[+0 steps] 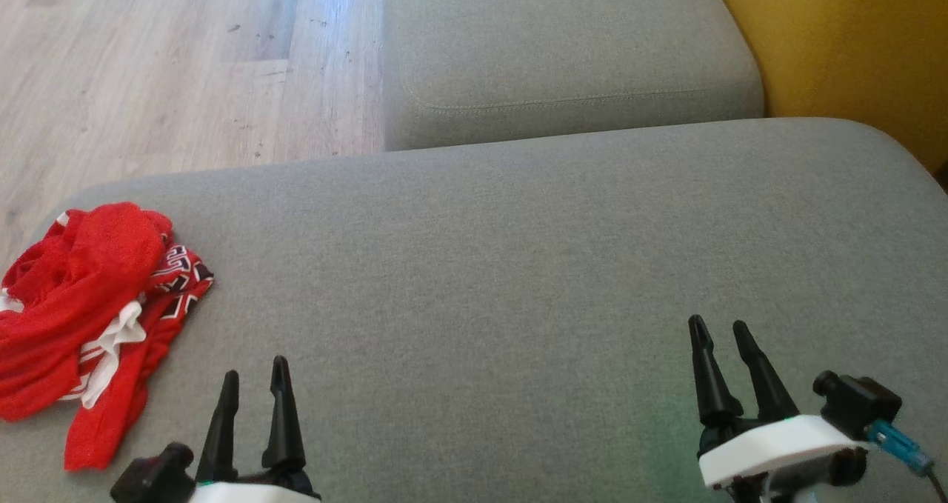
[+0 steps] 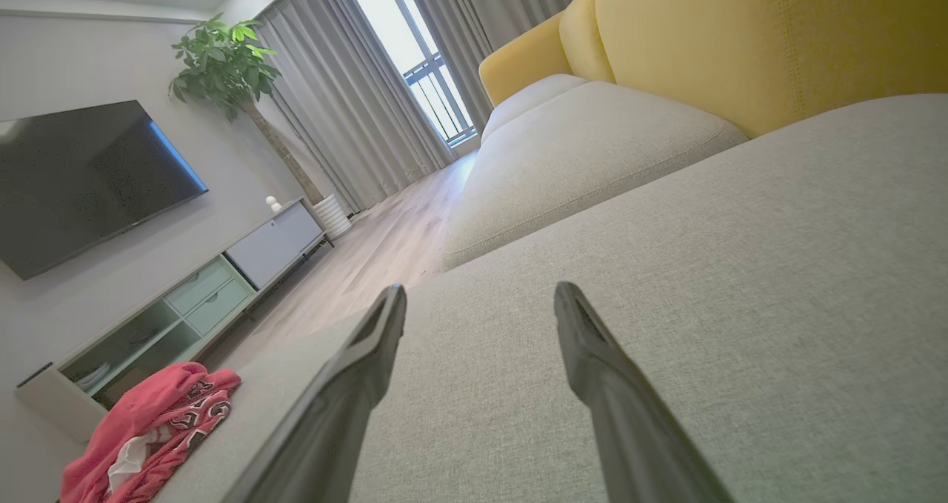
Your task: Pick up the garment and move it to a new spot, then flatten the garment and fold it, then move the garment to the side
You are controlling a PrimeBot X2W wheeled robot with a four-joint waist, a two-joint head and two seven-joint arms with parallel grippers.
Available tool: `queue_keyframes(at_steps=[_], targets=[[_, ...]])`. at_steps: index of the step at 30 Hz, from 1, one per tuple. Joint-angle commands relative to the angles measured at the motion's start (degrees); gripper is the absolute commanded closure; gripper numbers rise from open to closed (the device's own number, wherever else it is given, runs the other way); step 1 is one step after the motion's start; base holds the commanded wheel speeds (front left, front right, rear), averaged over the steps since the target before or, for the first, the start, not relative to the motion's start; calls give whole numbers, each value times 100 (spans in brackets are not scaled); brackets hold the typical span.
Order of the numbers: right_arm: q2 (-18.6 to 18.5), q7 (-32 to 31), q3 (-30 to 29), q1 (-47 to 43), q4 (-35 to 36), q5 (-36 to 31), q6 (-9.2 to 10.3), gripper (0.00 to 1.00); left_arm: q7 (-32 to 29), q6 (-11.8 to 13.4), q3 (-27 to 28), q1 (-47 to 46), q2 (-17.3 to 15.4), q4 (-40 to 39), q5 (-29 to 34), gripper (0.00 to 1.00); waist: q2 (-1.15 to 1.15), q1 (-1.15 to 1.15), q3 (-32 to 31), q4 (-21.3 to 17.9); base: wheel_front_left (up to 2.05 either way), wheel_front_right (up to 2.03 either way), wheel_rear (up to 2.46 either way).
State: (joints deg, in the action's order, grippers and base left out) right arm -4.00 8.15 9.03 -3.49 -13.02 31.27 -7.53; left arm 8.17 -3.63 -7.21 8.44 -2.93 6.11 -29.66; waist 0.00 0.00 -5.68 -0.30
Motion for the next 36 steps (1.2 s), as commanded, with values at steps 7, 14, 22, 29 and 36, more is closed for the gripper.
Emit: queue_keyframes(at_steps=[7,14,22,29,36], targets=[[-1,178,134,71,213,-503,3,0,180,-59,99,-139,-34,-277,557,0,0,0,-30,0,0,0,0],[21,297,190,36,212,-964,3,0,297,-48,122,-75,-17,-293,1009,0,0,0,-75,1,0,0,0],[39,431,251,-14,192,-1489,4,0,431,5,194,-23,1,-299,1415,0,0,0,-119,7,0,0,0],[61,550,257,-63,106,-1928,4,0,549,28,227,23,5,-252,1789,0,0,0,-163,7,0,0,0],[88,668,240,-114,8,-2336,4,0,666,79,216,83,4,-187,2126,0,0,0,-223,6,0,0,0]])
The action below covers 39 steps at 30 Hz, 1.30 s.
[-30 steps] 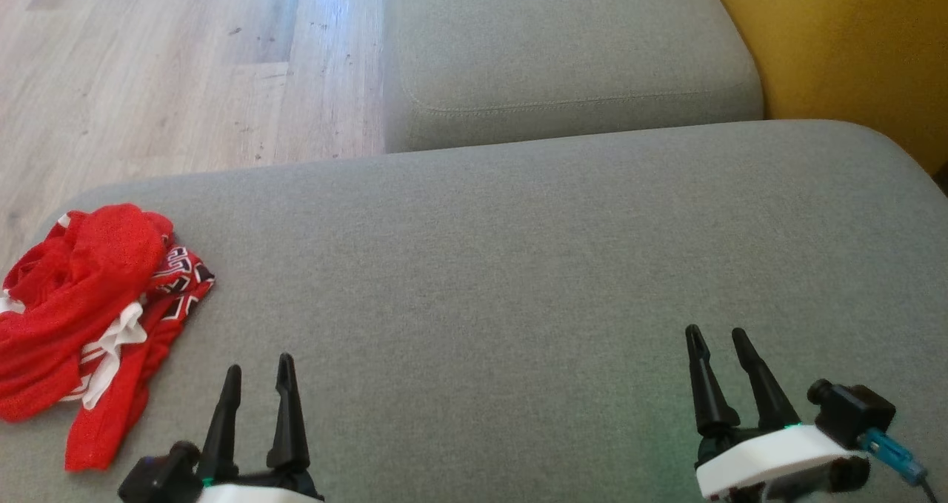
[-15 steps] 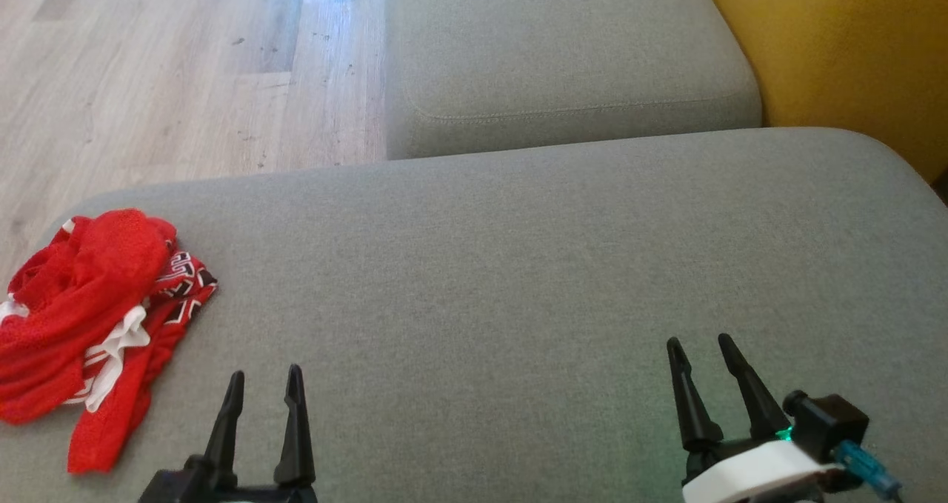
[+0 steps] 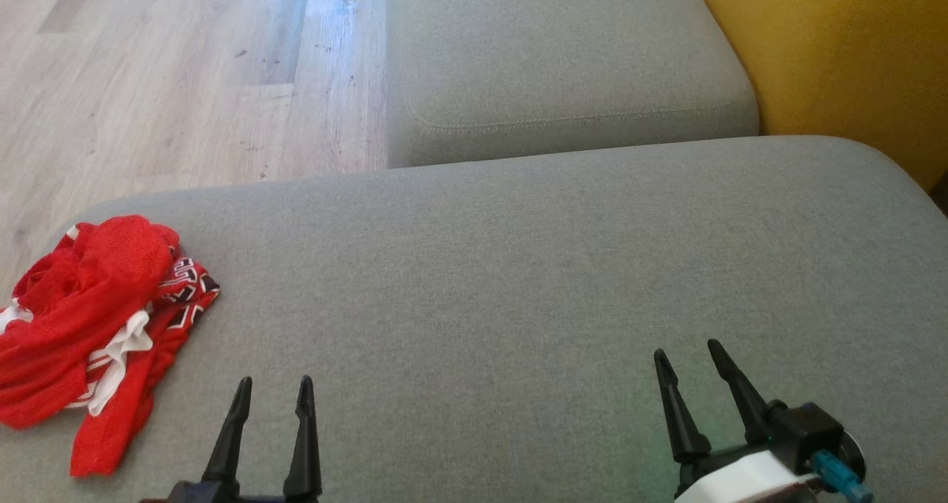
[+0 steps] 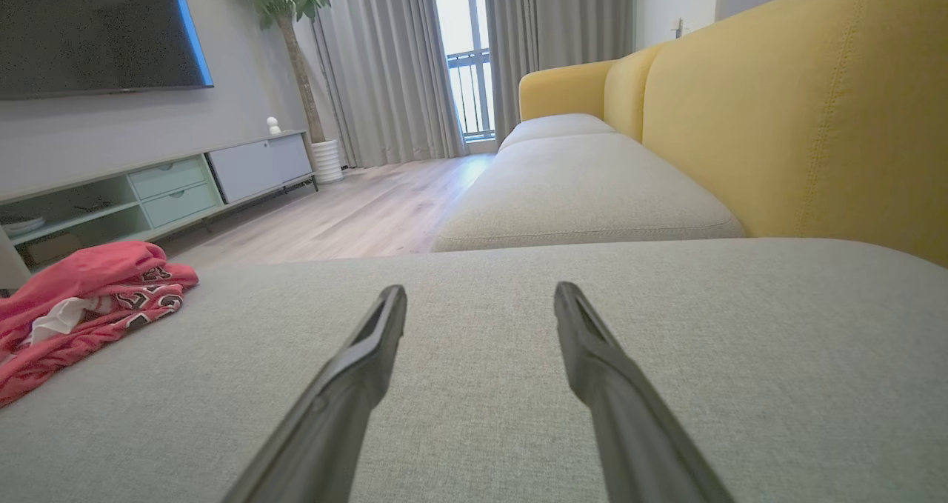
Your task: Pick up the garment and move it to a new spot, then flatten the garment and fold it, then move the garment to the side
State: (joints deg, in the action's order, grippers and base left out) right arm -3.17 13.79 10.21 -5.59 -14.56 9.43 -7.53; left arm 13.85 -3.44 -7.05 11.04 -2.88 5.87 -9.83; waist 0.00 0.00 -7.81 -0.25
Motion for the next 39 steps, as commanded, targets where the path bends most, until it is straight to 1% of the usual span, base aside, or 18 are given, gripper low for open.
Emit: queue_keyframes(at_steps=[1,10,20,24,30,31,39], targets=[[7,120,120,89,149,-214,4,0,115,68,199,-169,0,-149,186,0,0,0,-21,2,0,0,0],[25,121,-6,70,10,-163,4,0,115,70,233,-164,0,-44,56,0,0,0,-51,12,0,0,0],[28,121,-1,66,-31,-96,4,0,115,60,261,-148,0,46,54,0,0,0,-47,26,0,0,0],[28,121,-6,42,-32,-83,4,0,115,65,245,-142,0,93,76,0,0,0,-42,101,0,0,0],[29,121,-11,-26,-5,-72,4,0,115,93,274,-157,0,133,124,0,0,0,2,478,0,0,0],[29,121,-2,-30,1,-55,4,0,115,96,304,-149,0,138,146,0,0,0,24,649,0,0,0],[29,121,36,-45,33,-7,4,0,115,73,553,-117,0,99,267,0,0,0,115,1425,0,0,0]])
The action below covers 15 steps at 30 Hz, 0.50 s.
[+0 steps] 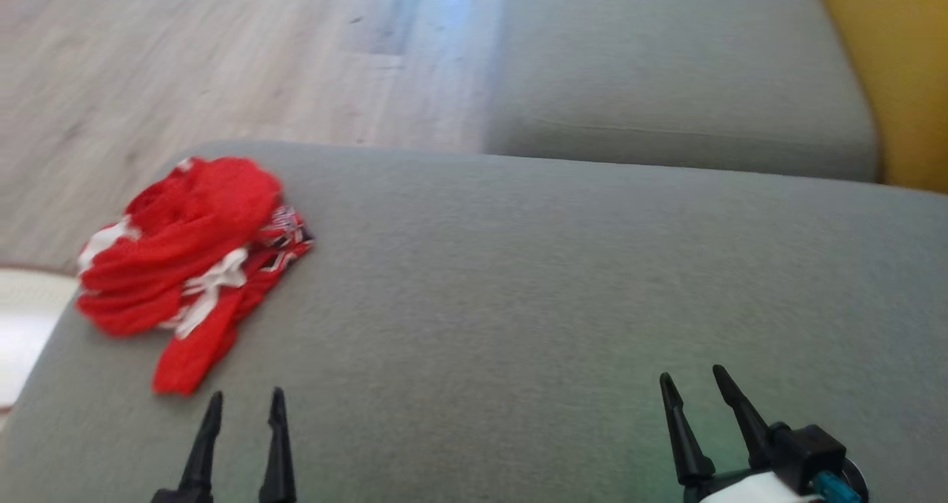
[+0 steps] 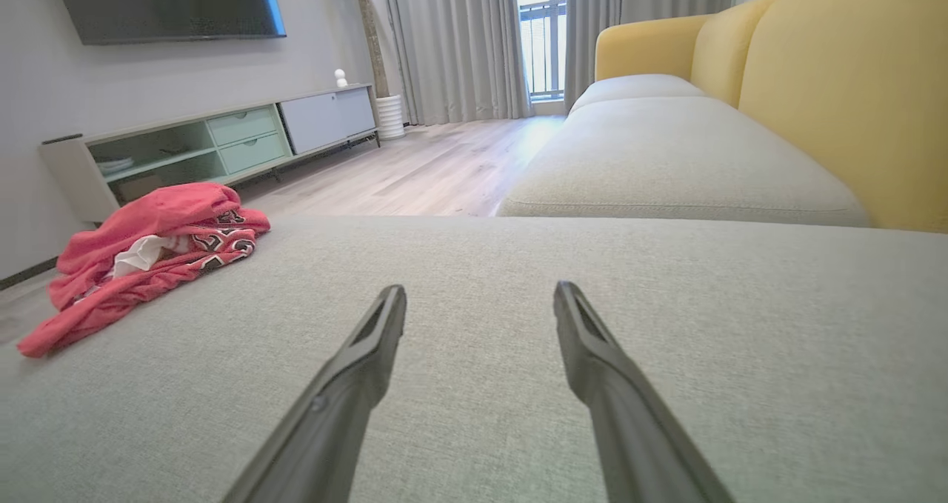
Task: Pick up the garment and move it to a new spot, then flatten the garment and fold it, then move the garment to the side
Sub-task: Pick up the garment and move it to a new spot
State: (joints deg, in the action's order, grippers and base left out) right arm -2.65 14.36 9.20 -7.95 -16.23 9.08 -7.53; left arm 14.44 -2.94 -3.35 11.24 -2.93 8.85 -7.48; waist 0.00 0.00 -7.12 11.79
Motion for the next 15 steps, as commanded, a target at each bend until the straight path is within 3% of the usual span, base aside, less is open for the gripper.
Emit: queue_keyframes(at_steps=[1,8,15], targets=[[-23,63,139,187,201,28,4,0,56,21,215,-132,5,-213,47,0,0,0,55,317,0,0,0],[-23,63,98,192,205,-6,4,0,56,-1,441,-139,5,-340,142,0,0,0,173,910,0,0,0],[-23,63,15,233,250,-160,4,0,56,-144,565,-392,-20,-671,269,0,0,0,444,1249,0,0,0]])
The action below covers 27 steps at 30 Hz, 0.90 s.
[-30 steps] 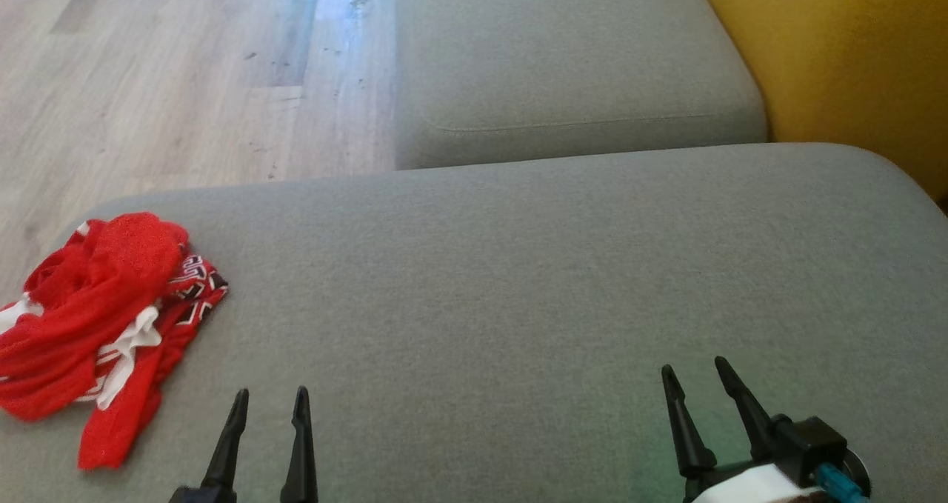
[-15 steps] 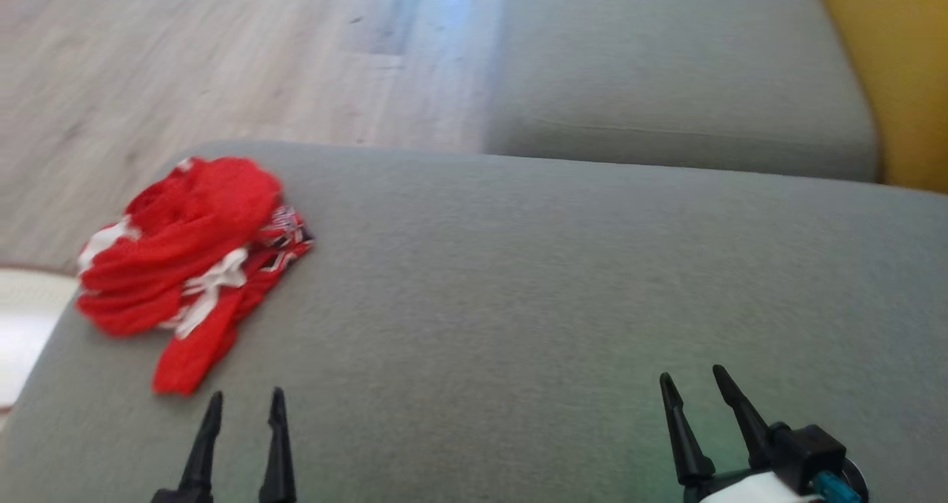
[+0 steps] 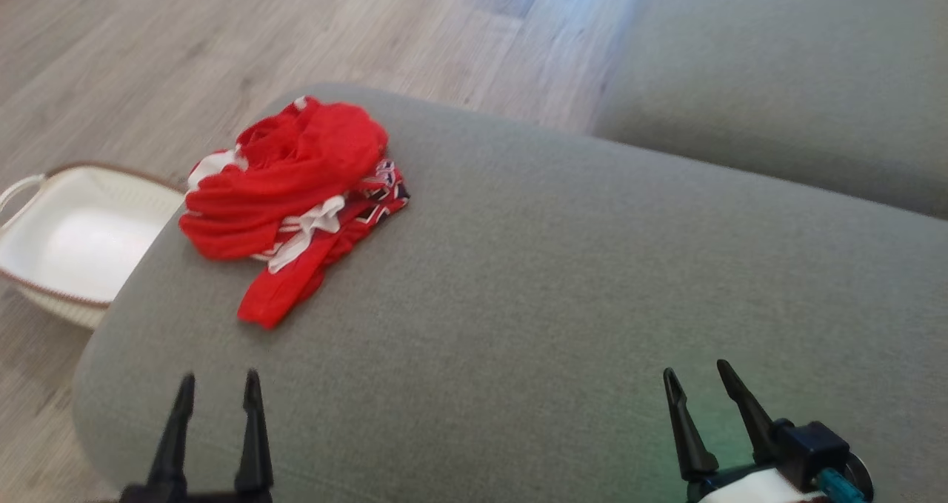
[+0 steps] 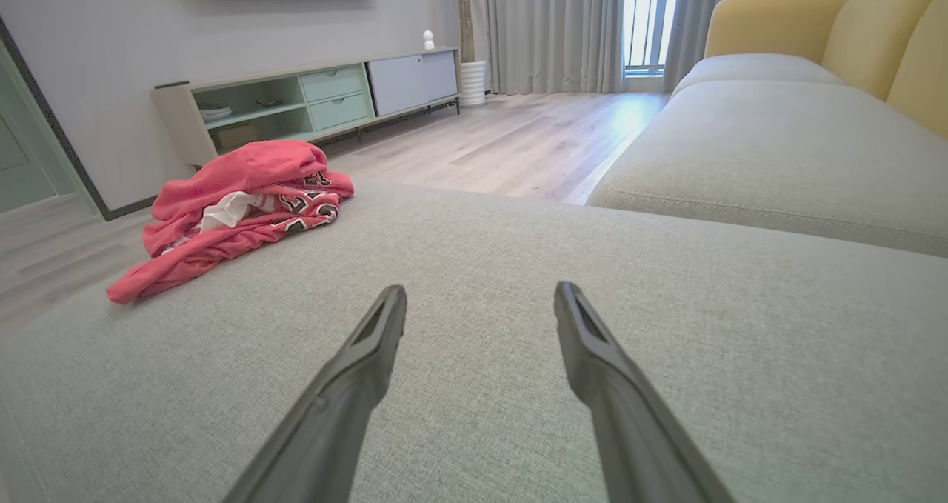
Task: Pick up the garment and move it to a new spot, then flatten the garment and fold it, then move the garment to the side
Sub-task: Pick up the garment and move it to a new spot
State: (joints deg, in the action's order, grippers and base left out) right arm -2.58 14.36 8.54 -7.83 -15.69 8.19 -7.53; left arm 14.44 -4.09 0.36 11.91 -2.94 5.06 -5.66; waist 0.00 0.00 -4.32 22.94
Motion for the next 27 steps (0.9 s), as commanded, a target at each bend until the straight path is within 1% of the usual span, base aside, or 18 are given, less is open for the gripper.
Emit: queue_keyframes(at_steps=[1,5,8,10,12,14,19,23,27], targets=[[-30,63,81,222,196,-71,4,0,56,-29,195,-459,-19,-292,88,0,0,0,163,133,0,0,0],[-133,63,68,291,267,-183,4,0,56,-139,173,-1032,-181,-630,172,0,0,0,521,193,0,0,0],[-384,63,41,492,401,-224,4,0,56,-138,206,-1850,-354,-747,300,0,0,0,1033,199,0,0,0],[-598,63,26,664,502,-240,4,0,52,-144,279,-2533,-479,-562,273,0,0,0,1401,166,0,0,0],[-848,63,-4,847,608,-256,4,0,-60,-161,311,-3291,-613,-269,234,0,0,0,1758,119,0,0,0],[-1094,63,-29,1025,700,-269,4,0,-296,-188,295,-4065,-787,118,228,0,0,0,2085,49,0,0,0],[-1611,63,-75,1406,959,-232,4,0,-1223,-275,151,-5830,-1102,1355,12,0,0,0,2802,-155,0,0,0],[-1869,63,-99,1595,1134,-191,4,0,-2180,-318,15,-6834,-1309,2434,-287,0,0,0,3197,-341,0,0,0],[-2016,63,-132,1627,1283,-175,4,0,-2940,-334,-11,-7452,-1386,3329,-781,0,0,0,3468,-516,0,0,0]])
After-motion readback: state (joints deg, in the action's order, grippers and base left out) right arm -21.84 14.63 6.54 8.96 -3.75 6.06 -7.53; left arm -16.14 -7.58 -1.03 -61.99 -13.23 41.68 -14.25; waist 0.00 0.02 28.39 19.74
